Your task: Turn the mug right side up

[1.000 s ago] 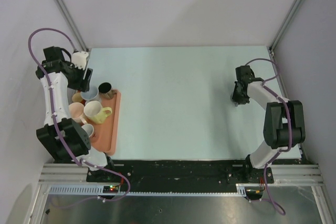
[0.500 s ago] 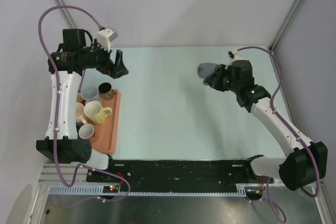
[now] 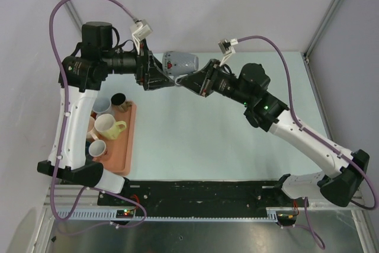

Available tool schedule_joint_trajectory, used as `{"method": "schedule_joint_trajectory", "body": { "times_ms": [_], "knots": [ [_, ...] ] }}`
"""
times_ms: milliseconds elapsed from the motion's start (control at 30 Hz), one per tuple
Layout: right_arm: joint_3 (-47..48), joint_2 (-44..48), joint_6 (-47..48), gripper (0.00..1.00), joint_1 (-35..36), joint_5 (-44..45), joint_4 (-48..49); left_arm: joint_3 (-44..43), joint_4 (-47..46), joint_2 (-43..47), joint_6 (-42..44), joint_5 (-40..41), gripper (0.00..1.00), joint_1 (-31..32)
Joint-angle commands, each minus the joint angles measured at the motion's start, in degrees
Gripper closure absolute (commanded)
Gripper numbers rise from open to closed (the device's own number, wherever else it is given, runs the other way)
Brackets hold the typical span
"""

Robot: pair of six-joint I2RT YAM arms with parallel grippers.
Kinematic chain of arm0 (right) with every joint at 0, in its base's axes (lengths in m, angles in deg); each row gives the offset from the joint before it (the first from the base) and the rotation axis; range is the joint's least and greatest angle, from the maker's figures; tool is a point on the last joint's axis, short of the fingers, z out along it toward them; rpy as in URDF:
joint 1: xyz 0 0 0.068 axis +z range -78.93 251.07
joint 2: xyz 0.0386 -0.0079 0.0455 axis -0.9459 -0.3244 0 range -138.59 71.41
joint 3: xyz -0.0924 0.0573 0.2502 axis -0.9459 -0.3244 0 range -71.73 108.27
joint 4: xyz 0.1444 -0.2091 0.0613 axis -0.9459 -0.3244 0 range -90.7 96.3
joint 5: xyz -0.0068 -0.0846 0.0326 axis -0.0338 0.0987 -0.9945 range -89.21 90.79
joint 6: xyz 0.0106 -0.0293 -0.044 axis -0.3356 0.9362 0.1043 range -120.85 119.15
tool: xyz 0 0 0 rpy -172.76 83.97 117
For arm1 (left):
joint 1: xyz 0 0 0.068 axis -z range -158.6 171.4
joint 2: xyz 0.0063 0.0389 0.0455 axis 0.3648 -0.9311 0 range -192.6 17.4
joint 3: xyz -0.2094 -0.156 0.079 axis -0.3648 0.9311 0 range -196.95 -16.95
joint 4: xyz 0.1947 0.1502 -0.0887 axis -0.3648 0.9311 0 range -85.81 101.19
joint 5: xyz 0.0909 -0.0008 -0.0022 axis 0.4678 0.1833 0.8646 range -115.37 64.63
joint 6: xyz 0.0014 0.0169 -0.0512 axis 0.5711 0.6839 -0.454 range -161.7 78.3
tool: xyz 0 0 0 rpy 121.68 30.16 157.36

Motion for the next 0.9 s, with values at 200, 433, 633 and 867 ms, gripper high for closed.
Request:
{"method": "schedule_joint_trajectory", "body": {
  "times_ms": [200, 433, 633, 867],
  "knots": [
    [6.89, -7.45, -3.22, 1.00, 2.97, -3.44, 8.33, -4.17, -4.37, 0.30, -5.05, -4.05, 0.42, 0.48],
    [6.23, -5.14, -0.68, 1.00, 0.00, -1.10, 2.65, -4.64, -4.55, 1.83, 0.35, 4.17, 0.32, -4.63],
    [6.08, -4.03, -0.10, 1.00, -1.04, -1.06, 2.31, -2.39, -4.50, 1.85, -0.61, -0.60, 0.24, -5.77],
    [5.90, -4.65, -1.90, 1.00, -0.95, -3.10, 5.50, -0.35, -4.57, 0.35, -4.21, -8.28, 0.23, -4.87]
  ]
}}
